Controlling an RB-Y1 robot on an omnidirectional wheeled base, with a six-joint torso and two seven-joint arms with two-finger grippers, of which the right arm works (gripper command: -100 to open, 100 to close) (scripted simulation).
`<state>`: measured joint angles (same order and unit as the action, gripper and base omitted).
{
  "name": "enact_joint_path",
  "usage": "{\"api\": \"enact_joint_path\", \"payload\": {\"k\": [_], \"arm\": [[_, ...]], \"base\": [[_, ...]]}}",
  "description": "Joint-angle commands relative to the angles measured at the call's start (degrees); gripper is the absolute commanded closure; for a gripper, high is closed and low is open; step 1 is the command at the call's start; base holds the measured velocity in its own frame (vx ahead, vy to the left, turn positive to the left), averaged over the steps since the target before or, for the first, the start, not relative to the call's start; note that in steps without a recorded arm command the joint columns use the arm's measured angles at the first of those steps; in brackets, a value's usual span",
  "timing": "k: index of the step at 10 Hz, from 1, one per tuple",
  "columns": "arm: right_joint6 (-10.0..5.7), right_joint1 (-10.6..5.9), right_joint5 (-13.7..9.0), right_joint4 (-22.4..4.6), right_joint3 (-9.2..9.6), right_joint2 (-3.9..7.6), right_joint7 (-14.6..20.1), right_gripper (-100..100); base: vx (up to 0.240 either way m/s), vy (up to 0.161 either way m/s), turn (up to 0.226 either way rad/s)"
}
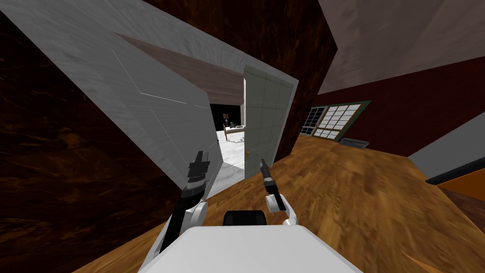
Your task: Push the door open
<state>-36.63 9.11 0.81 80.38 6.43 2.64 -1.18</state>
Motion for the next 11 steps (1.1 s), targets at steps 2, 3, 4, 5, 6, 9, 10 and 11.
{"api": "enact_joint_path", "payload": {"k": [2,3,4,5,6,9,10,11], "arm": [[-0.71,-0.90,0.1,-3.1,0.45,-0.09,0.1,-100],[-1.14,-1.82,0.1,-5.5,0.77,-0.21,0.2,-100],[-1.57,-2.74,0.2,-7.4,1.09,-0.32,0.3,-100],[-1.57,-2.74,0.2,-7.8,1.09,-0.32,0.3,-100],[-1.99,-3.66,0.2,-9.6,1.41,-0.44,0.4,-100],[-2.80,-5.39,0.3,-14.1,2.02,-0.77,0.6,-100],[-2.80,-5.39,0.3,-14.6,2.02,-0.77,0.6,-100],[-3.20,-6.26,0.3,-16.8,2.32,-0.94,0.7,-100]], "base": [[0.047,-0.034,0.037],[0.054,-0.032,0.047],[0.067,-0.057,0.075],[0.044,-0.050,0.036],[0.043,-0.048,0.040],[0.050,-0.045,0.052],[0.053,-0.051,0.029],[0.054,-0.046,0.039]]}}
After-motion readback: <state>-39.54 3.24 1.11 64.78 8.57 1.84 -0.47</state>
